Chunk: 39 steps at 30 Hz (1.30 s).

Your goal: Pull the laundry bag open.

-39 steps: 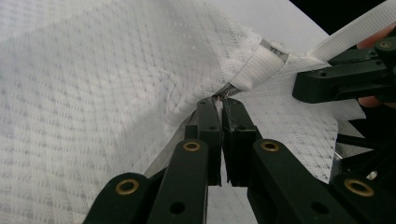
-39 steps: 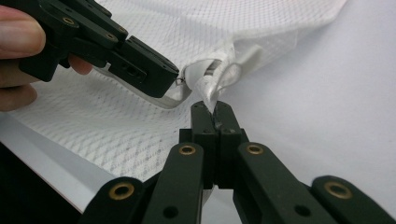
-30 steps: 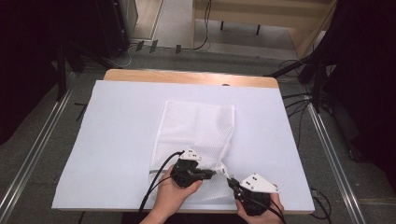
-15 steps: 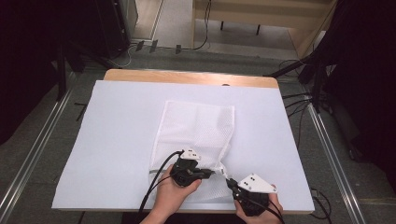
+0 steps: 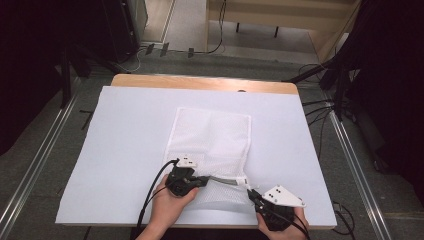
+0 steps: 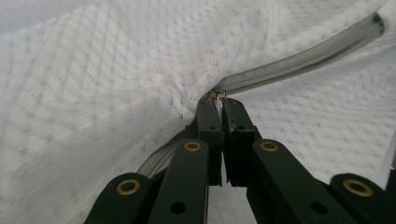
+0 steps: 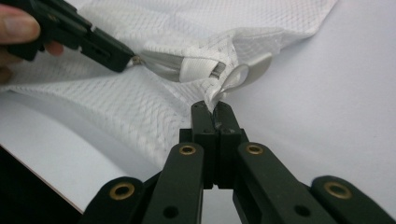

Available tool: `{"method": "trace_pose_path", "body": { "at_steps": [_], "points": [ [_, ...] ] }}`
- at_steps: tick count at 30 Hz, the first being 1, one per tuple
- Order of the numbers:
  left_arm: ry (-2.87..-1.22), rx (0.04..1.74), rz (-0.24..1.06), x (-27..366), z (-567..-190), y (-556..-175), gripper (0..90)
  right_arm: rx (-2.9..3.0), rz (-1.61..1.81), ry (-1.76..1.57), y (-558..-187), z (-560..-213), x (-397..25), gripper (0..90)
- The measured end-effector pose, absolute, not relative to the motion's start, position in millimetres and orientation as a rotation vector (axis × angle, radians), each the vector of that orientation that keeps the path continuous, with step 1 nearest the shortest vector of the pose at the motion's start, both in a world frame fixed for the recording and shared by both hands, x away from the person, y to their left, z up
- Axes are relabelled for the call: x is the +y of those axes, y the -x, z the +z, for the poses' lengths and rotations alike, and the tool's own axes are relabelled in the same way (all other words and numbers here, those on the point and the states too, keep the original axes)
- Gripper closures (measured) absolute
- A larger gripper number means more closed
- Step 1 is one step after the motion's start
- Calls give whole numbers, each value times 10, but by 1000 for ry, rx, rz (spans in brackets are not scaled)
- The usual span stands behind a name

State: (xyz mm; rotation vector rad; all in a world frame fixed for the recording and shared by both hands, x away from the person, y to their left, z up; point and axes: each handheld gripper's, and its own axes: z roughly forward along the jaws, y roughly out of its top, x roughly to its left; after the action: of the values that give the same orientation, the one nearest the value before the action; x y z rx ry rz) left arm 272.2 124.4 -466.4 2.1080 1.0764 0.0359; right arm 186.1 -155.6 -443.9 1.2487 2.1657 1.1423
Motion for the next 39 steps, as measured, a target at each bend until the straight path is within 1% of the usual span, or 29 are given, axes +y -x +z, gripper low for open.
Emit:
{"method": "trace_pose_path", "body": {
  "at_steps": [1,3,6,8,12,15,16,18,20,22,26,27,29,30,32,34,35,36,39],
  "points": [
    [-2109,1086,56,1284,-4668,-2727,877,2165,1133,-1241,-1860,-4438,-1538,900],
    [-2087,1110,31,1387,-4677,-2754,877,2159,1133,-1227,-1857,-4411,-1523,900],
    [-2088,1148,112,1529,-4659,-2770,877,2144,1125,-1223,-1846,-4389,-1531,900],
    [-2072,1180,137,1677,-4653,-2795,877,2130,1129,-1236,-1854,-4377,-1580,900],
    [-2029,1232,134,1981,-4637,-2819,877,2110,1143,-1266,-1868,-4353,-1664,900],
    [-2026,1263,185,2134,-4598,-2806,877,2107,1138,-1260,-1875,-4344,-1675,900],
    [-2011,1267,164,2183,-4599,-2810,877,2104,1139,-1261,-1882,-4333,-1689,900],
    [-2006,1264,140,2229,-4602,-2806,876,2103,1158,-1266,-1893,-4321,-1714,900],
    [-2039,1255,184,2208,-4586,-2770,877,2109,1146,-1260,-1893,-4325,-1708,900],
    [-2044,1255,192,2203,-4579,-2750,876,2107,1136,-1264,-1890,-4335,-1698,900],
    [-2007,1247,114,2255,-4596,-2734,866,2109,1152,-1275,-1887,-4322,-1703,900],
    [-1999,1233,127,2274,-4597,-2719,832,2125,1160,-1263,-1888,-4325,-1693,900],
    [-1960,1223,155,2335,-4595,-2692,592,2156,1168,-1243,-1880,-4334,-1668,900],
    [-1941,1227,163,2377,-4584,-2674,501,2159,1171,-1232,-1878,-4336,-1663,900],
    [-1894,1236,211,2461,-4554,-2615,392,2162,1171,-1231,-1883,-4334,-1666,900],
    [-1853,1241,252,2548,-4515,-2550,301,2154,1180,-1240,-1890,-4331,-1685,900],
    [-1833,1236,267,2590,-4499,-2520,271,2153,1180,-1245,-1893,-4329,-1697,900],
    [-1817,1232,296,2643,-4478,-2484,257,2148,1181,-1247,-1895,-4328,-1709,900],
    [-1777,1243,321,2758,-4450,-2425,215,2137,1181,-1256,-1896,-4316,-1753,900]
  ]
}}
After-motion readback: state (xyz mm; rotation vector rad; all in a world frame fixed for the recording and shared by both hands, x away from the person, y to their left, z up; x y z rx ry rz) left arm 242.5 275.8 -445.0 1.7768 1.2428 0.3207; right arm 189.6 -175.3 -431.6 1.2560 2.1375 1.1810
